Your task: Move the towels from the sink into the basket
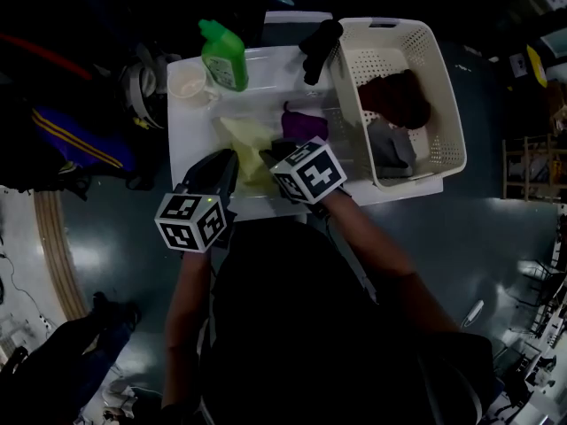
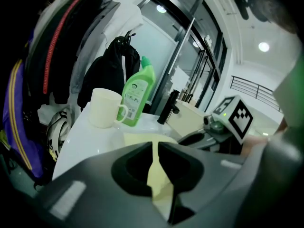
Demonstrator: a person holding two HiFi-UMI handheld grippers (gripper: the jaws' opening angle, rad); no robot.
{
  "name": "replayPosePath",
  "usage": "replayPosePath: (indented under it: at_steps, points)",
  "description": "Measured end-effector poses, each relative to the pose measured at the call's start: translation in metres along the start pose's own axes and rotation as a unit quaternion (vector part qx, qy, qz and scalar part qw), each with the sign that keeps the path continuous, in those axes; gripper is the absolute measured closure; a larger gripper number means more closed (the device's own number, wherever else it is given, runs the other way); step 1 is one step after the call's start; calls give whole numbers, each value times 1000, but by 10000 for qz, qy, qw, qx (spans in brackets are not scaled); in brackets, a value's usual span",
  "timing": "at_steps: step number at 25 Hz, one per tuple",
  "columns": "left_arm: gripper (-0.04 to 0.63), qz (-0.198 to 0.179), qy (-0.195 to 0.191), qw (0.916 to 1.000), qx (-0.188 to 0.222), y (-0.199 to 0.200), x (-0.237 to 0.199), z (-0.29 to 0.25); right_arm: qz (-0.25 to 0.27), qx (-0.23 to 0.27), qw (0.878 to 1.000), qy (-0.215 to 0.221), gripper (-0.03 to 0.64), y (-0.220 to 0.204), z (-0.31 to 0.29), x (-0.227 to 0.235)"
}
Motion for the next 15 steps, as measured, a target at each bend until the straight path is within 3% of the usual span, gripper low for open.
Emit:
replayPosePath:
  at_steps: [15]
  points:
    - [555, -465, -518, 9973, 230, 60, 47, -19, 224, 909, 9951, -324, 612, 57, 92, 18]
Point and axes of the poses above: the fingertips, and each gripper's own axes: z backward along the fingers, x to its right, y out of its top, the point moved 5 cm from there along z, backward along the fingers, and after that the axes turned 3 degrees about -y, right-handed, at the moved point
